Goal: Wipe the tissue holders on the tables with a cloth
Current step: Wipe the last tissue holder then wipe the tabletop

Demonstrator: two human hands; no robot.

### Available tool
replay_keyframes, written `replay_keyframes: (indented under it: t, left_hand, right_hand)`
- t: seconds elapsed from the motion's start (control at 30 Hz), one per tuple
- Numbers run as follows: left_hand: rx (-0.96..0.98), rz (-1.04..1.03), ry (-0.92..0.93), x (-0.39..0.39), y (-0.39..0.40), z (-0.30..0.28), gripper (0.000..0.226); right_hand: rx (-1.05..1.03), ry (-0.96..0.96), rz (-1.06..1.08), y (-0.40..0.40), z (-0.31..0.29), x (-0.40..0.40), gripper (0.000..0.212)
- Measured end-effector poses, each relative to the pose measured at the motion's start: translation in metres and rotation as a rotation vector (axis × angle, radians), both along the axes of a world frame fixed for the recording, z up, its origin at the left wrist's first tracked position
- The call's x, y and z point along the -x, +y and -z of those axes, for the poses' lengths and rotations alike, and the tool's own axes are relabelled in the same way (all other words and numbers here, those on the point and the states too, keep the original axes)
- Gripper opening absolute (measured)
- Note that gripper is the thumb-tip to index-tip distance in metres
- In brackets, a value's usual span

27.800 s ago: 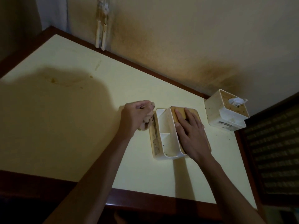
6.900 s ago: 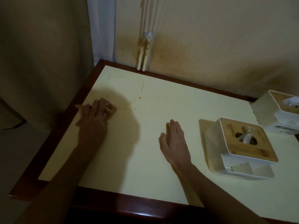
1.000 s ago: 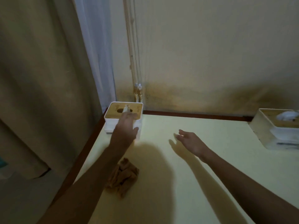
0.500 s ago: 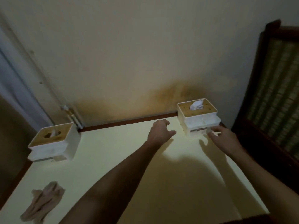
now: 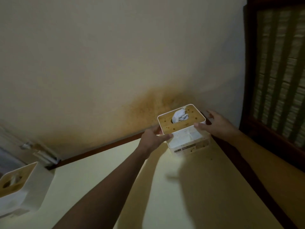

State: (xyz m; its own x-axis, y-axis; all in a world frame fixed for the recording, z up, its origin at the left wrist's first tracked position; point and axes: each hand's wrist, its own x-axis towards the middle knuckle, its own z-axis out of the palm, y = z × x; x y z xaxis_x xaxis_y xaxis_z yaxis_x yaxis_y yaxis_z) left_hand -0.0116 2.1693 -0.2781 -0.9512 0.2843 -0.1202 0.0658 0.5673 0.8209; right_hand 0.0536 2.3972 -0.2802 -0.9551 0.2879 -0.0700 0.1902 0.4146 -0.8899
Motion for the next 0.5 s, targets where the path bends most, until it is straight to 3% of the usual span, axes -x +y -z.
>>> replay_keyframes:
  t: [0.17,0.33,0.5]
  left_hand:
    - [-0.187,0.010,-0.142,0.009,0.004,0.009,0.042]
    - [-0.286,0.016,-0.302,0.001,-0.011,0.005,0.066]
    - [-0.318,0.011,-0.282,-0.029,-0.063,-0.012,0.072]
  right_hand:
    - [0.085,0.074,-0.054,0.011,0.016,0.011,0.036]
    - [0.064,0.066,-0.053,0.002,0.015,0.002,0.041]
    - [0.009,0.104,-0.066,-0.040,-0.007,-0.030,0.046]
